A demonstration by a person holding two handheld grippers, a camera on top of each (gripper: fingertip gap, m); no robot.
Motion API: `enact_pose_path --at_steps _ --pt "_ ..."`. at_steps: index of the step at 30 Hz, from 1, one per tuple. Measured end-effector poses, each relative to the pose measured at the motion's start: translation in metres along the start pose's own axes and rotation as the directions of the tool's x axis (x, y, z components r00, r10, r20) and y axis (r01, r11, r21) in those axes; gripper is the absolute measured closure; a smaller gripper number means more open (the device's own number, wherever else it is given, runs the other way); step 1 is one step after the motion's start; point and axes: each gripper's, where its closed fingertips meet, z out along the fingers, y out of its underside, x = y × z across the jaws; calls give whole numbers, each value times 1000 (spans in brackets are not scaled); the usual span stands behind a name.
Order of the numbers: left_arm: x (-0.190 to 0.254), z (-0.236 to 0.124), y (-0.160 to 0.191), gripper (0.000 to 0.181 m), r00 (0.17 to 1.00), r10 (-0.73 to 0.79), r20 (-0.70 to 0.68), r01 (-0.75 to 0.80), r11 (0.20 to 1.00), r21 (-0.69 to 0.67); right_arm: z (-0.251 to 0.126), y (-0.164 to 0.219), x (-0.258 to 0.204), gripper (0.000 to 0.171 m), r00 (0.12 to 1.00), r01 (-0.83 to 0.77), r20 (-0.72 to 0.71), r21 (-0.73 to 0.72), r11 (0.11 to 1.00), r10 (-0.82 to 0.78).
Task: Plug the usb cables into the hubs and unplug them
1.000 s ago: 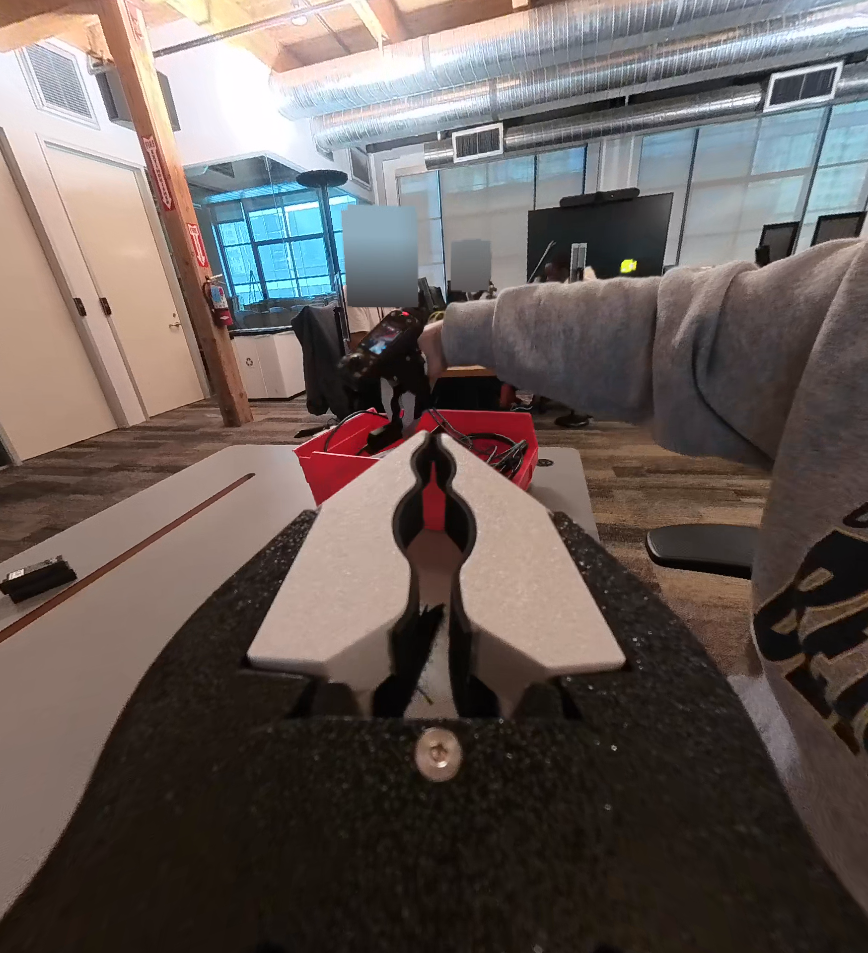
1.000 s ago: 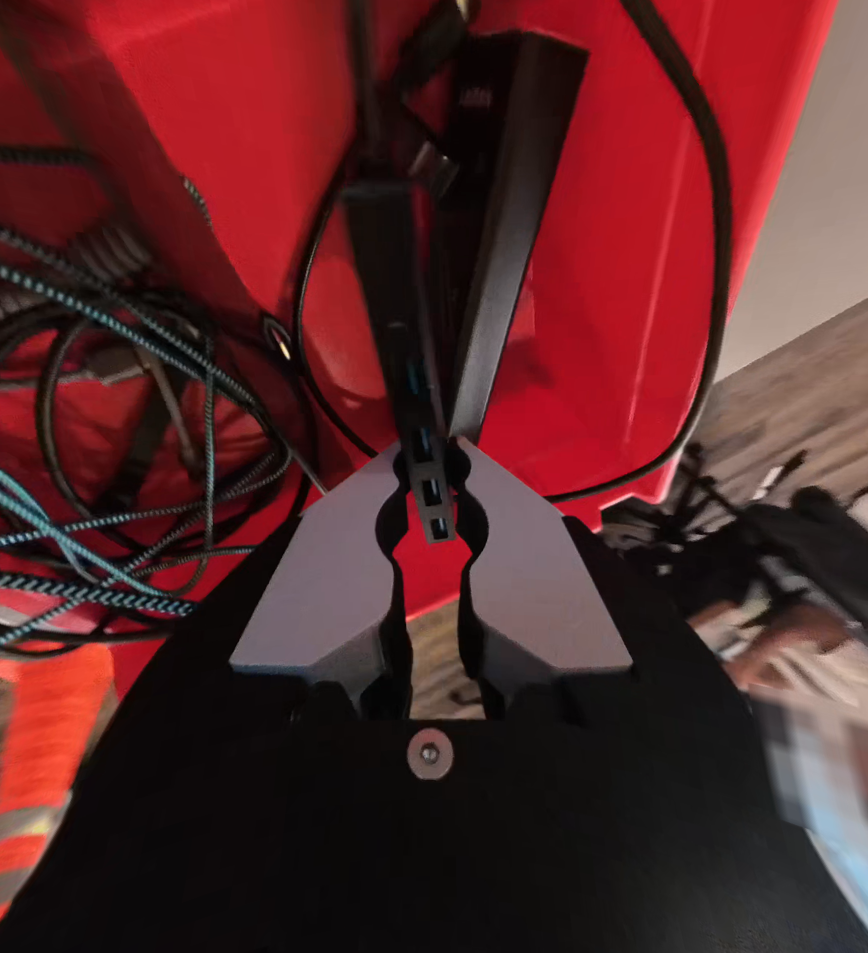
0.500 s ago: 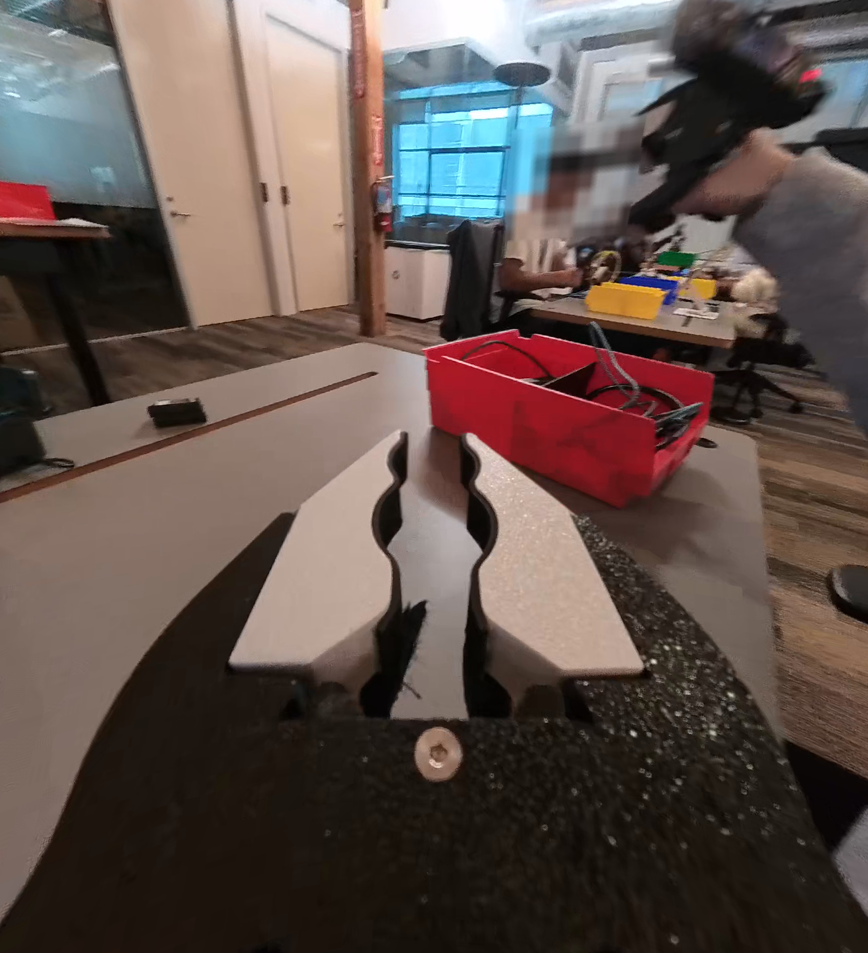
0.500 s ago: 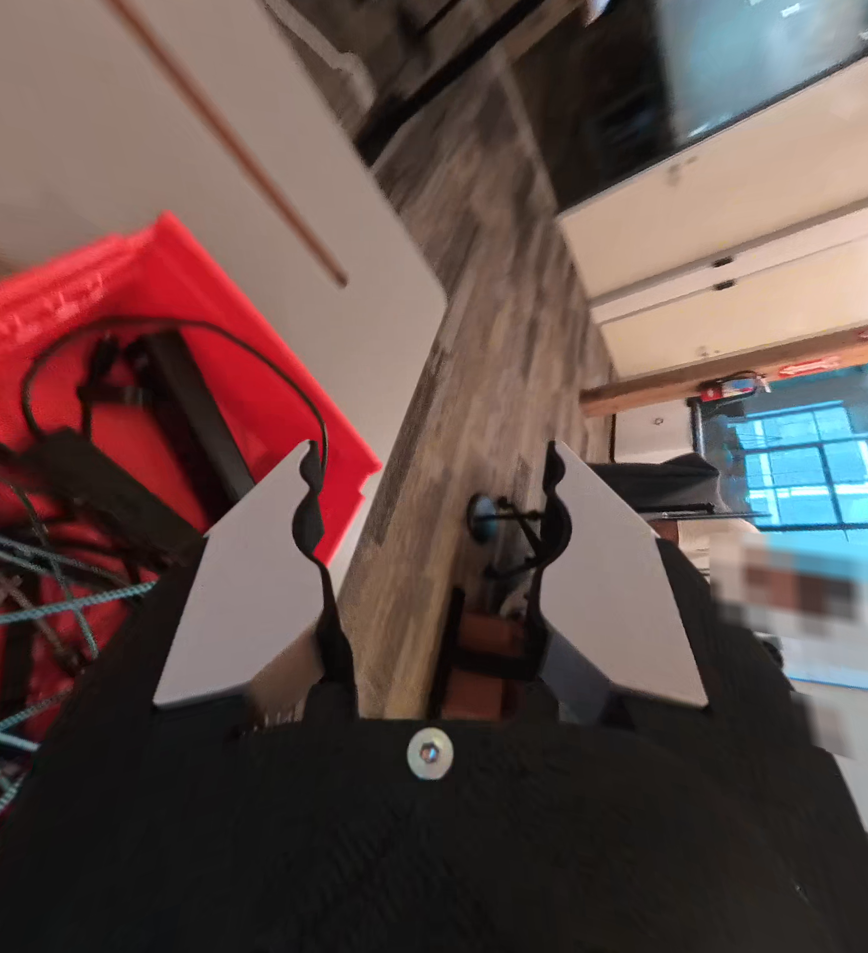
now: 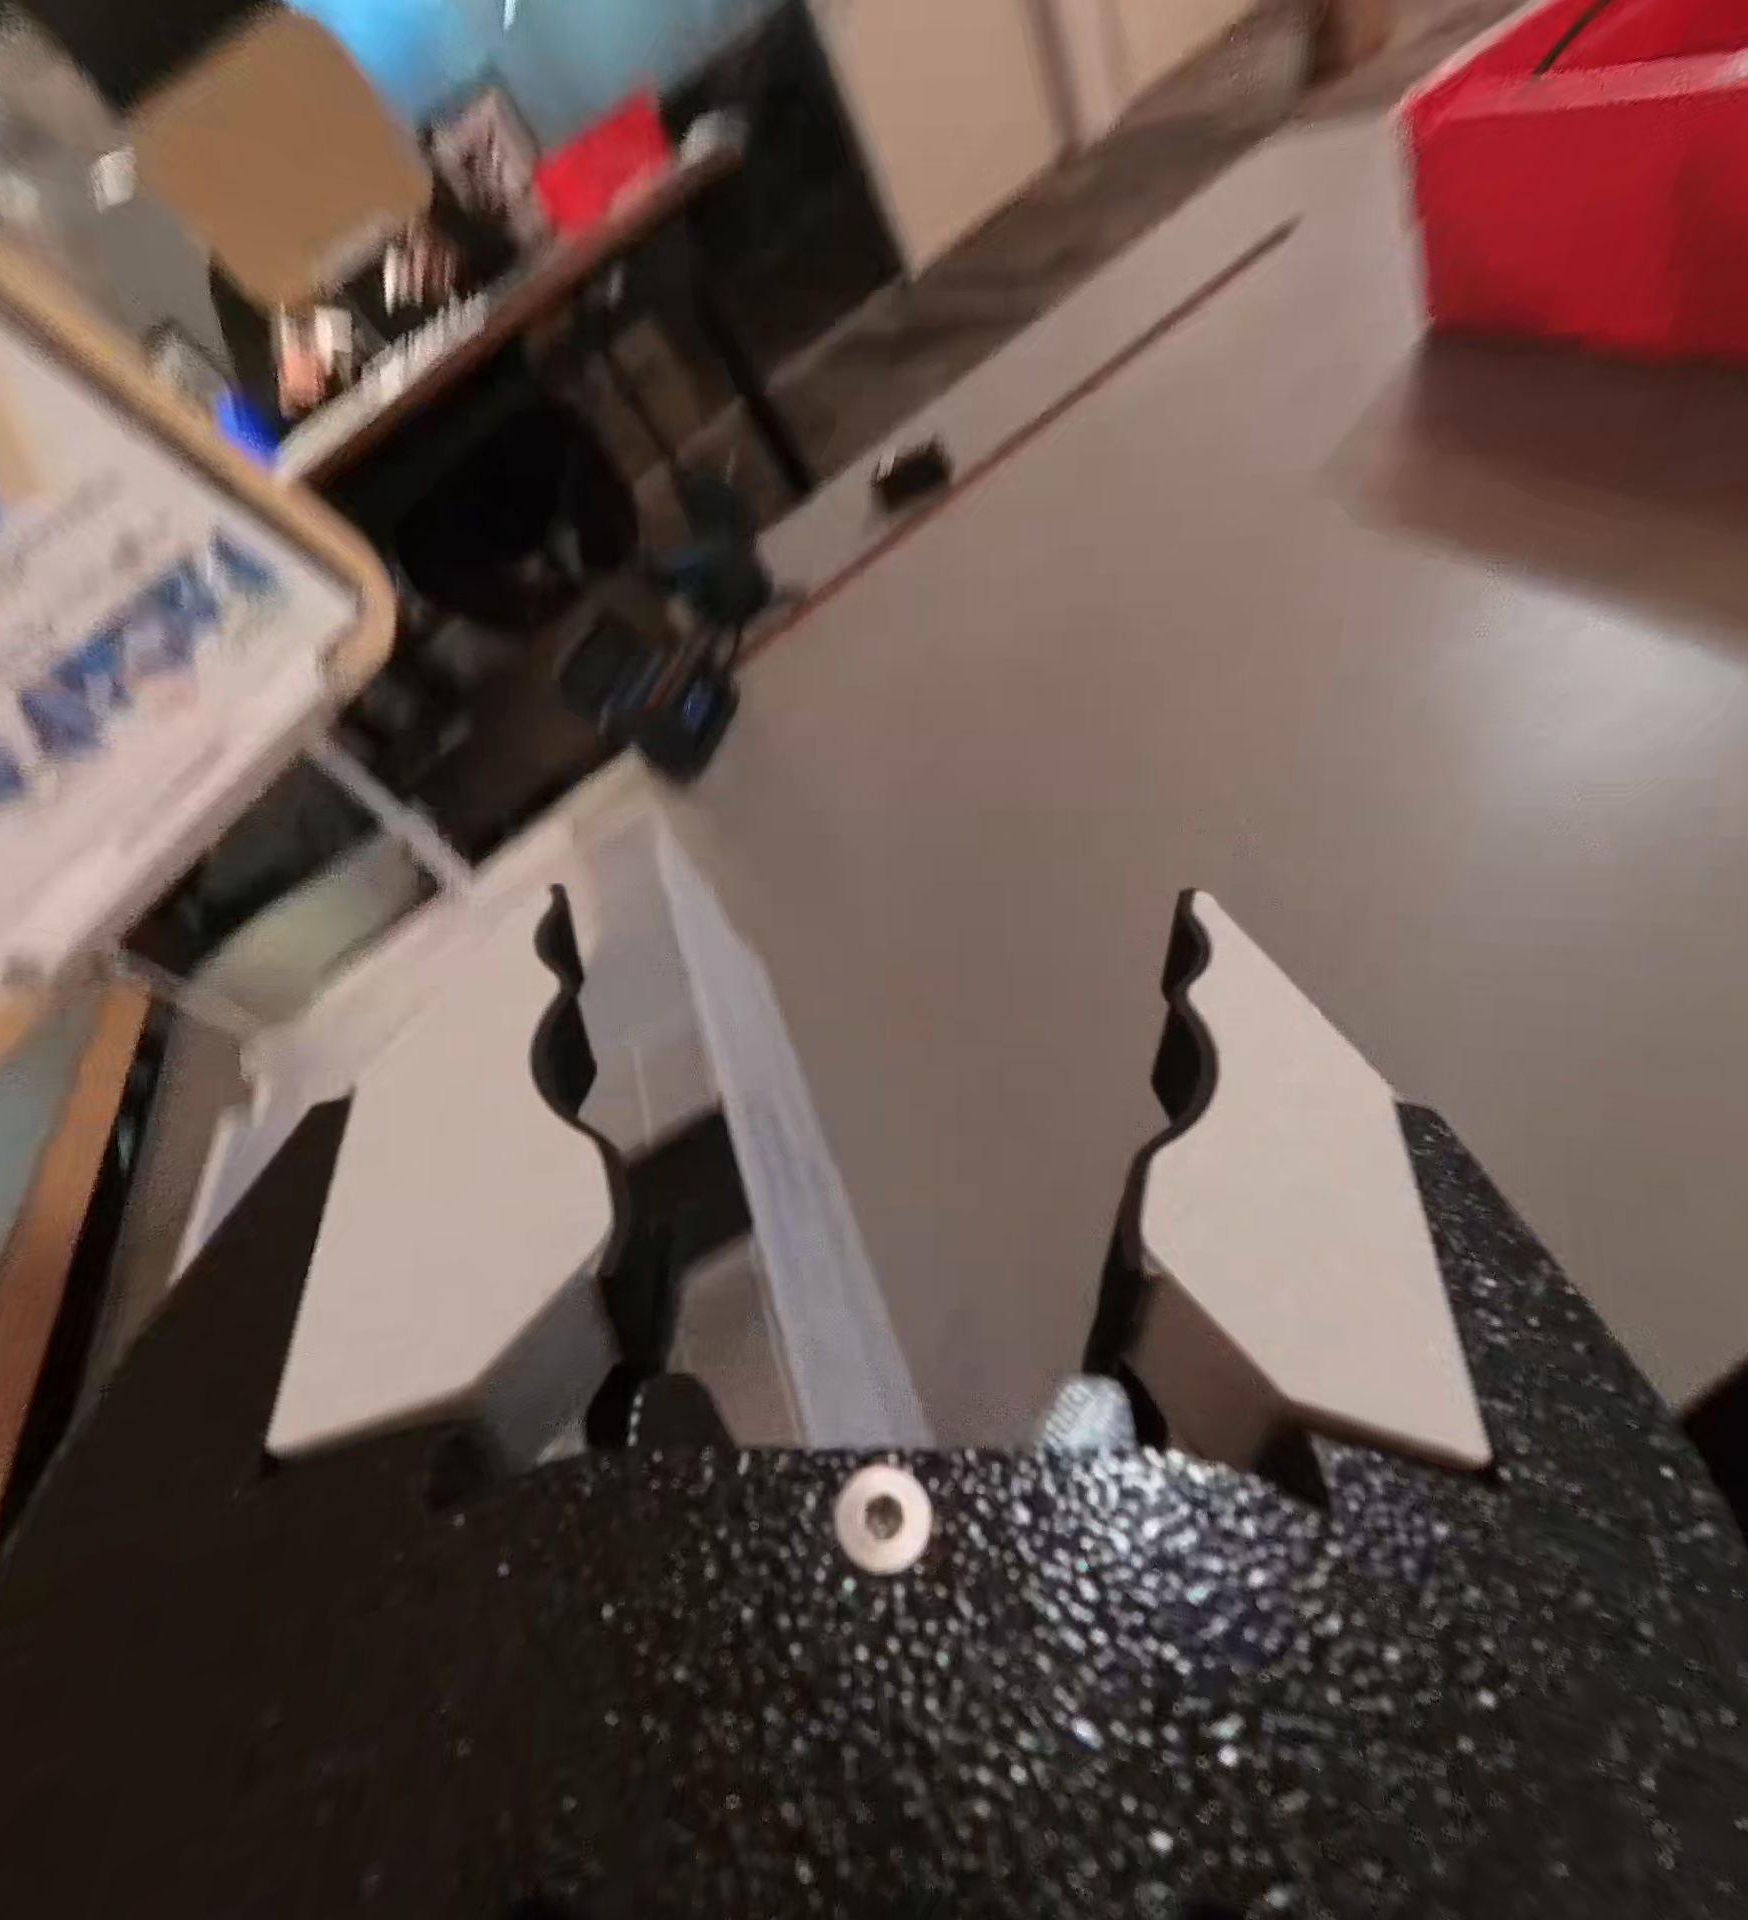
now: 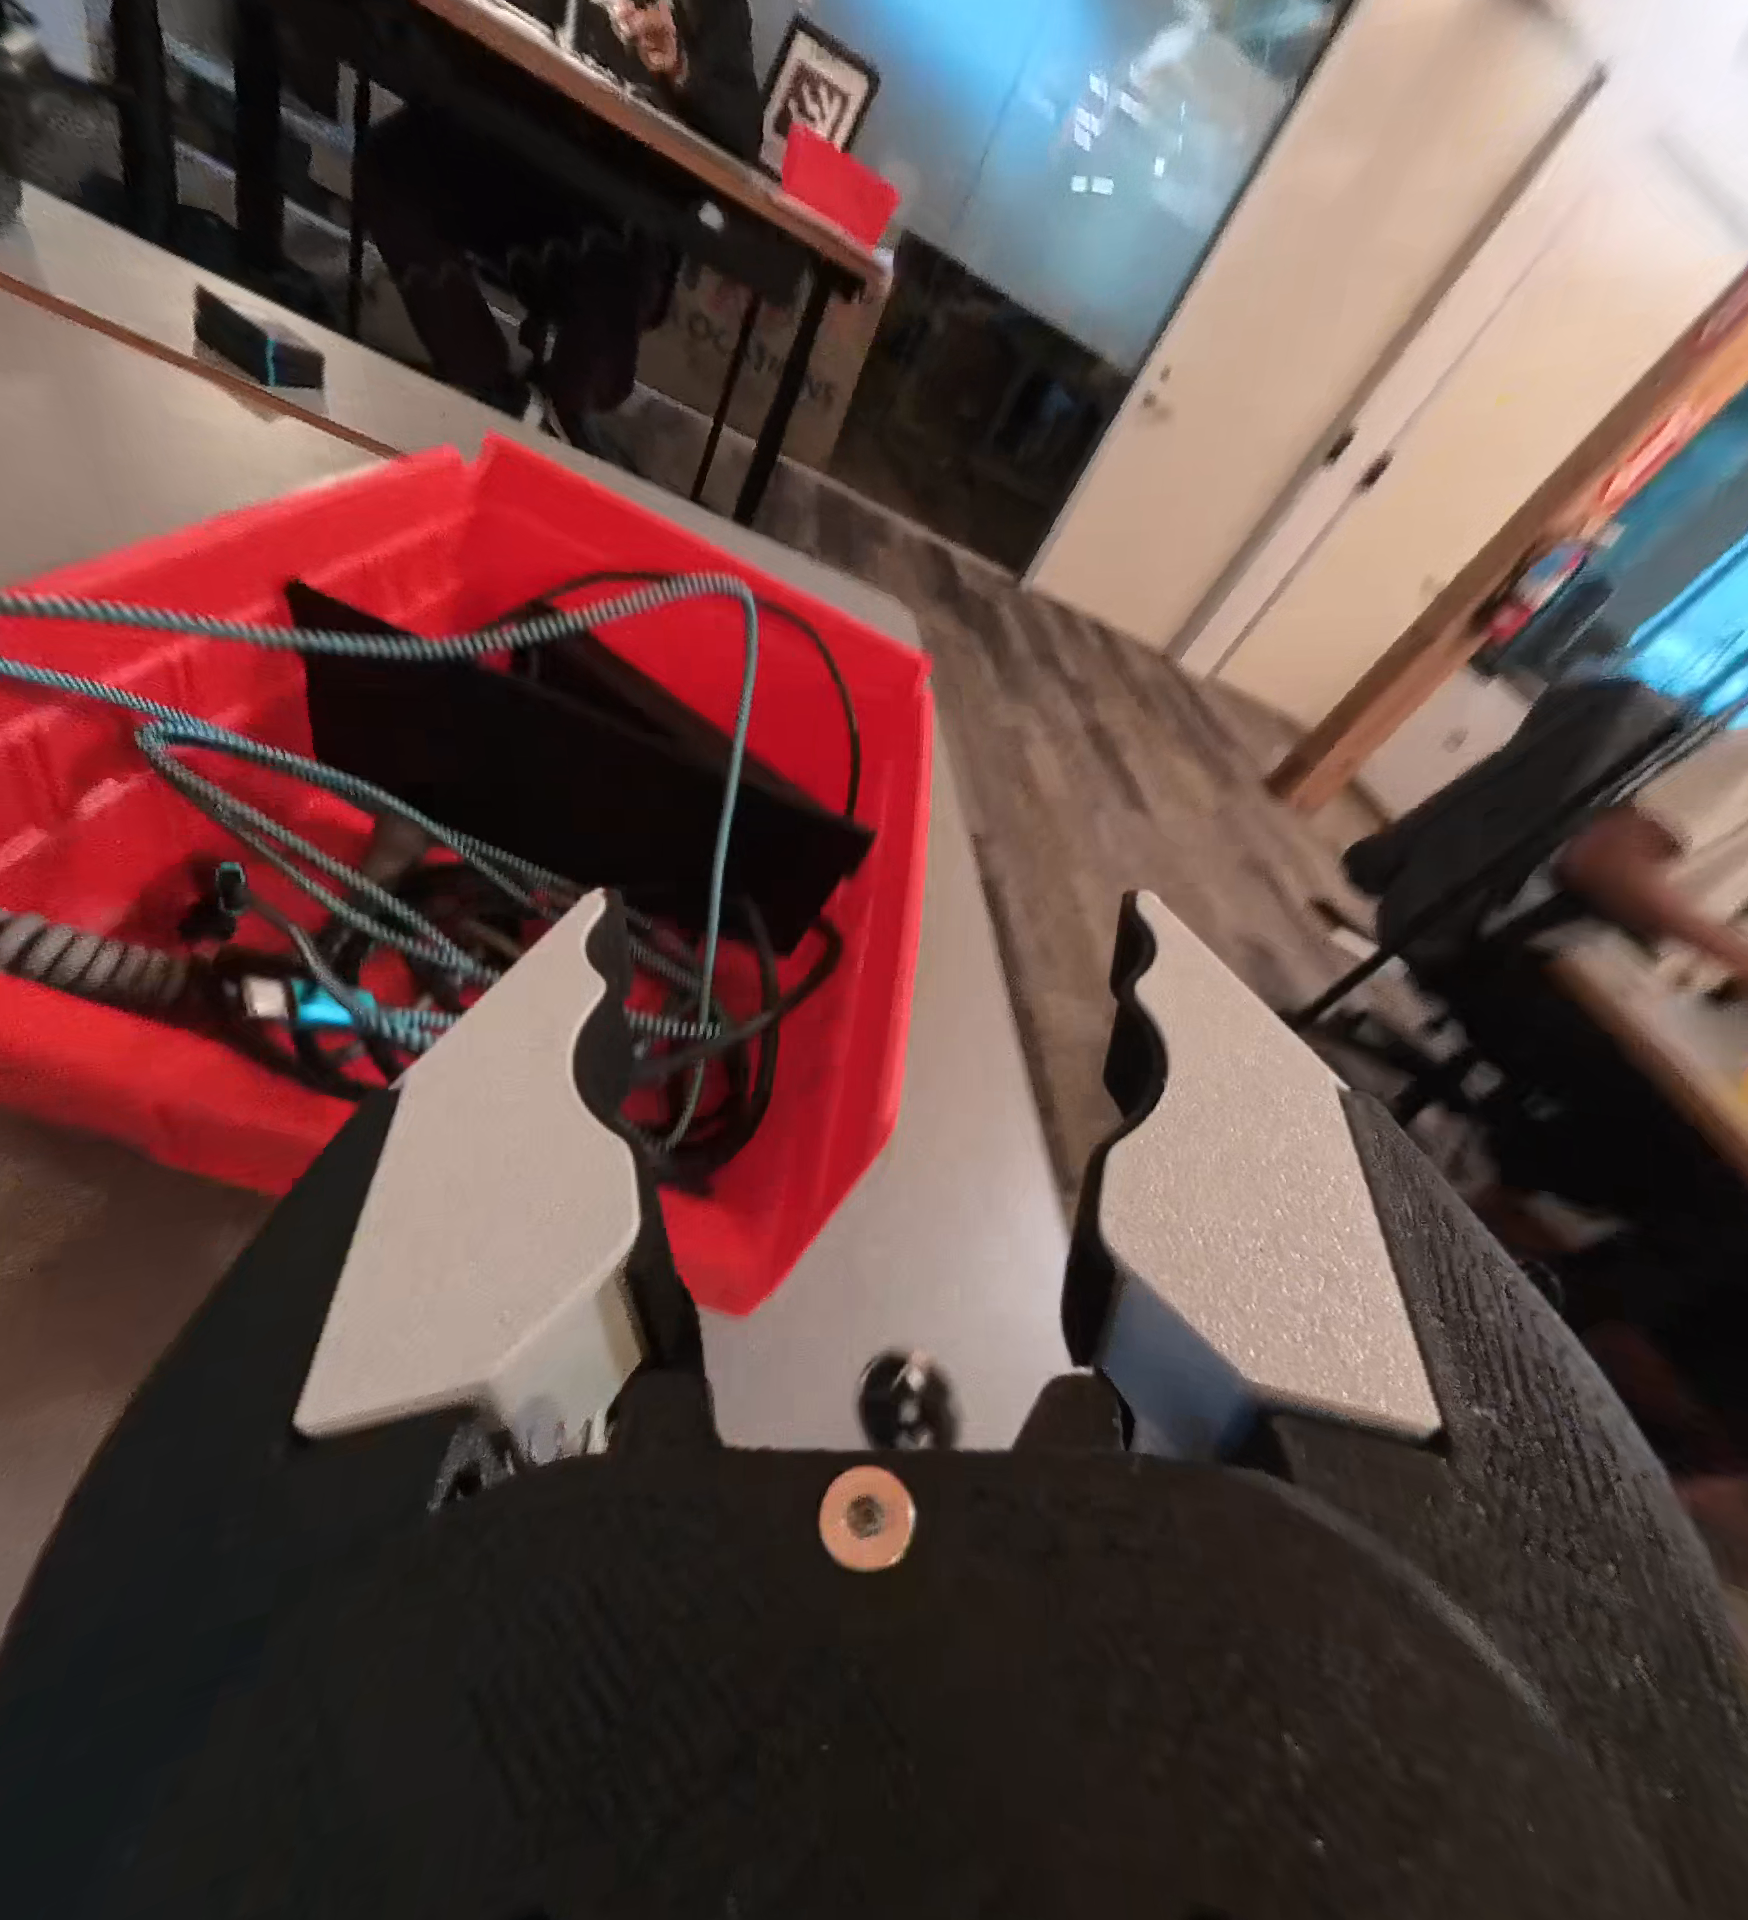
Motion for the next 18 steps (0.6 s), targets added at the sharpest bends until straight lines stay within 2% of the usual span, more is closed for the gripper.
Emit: enact_pose_path --at_steps 2,3,6,8,9,11,13,14,18 --pt "-5 -8 44 69 995 -99 17 100 985 -140 3 26 -6 79 989 -135 57 -42 990 137" --pt "-2 -10 62 80 987 -158 -7 154 971 -185 6 34 -14 79 972 -203 106 -64 977 209" --pt "-1 -14 96 98 952 -304 16 302 934 -192 19 49 -30 80 935 -293 169 -136 946 313" --pt "-3 -17 117 104 934 -350 66 355 904 -237 27 56 -36 90 931 -308 148 -178 935 335" --pt "-3 -18 124 110 931 -356 81 364 896 -254 30 58 -33 94 938 -302 116 -185 935 326" --pt "-10 -20 127 134 941 -316 123 338 906 -255 33 62 -25 109 962 -250 58 -205 946 266" --pt "-10 -20 129 152 953 -280 117 302 910 -283 34 67 -23 112 964 -241 53 -243 939 261" --pt "-9 -19 129 157 957 -267 116 290 910 -296 36 70 -22 112 959 -255 56 -265 930 279" --pt "-9 -17 135 157 971 -187 147 229 905 -358 36 74 -10 112 953 -282 24 -284 917 301"
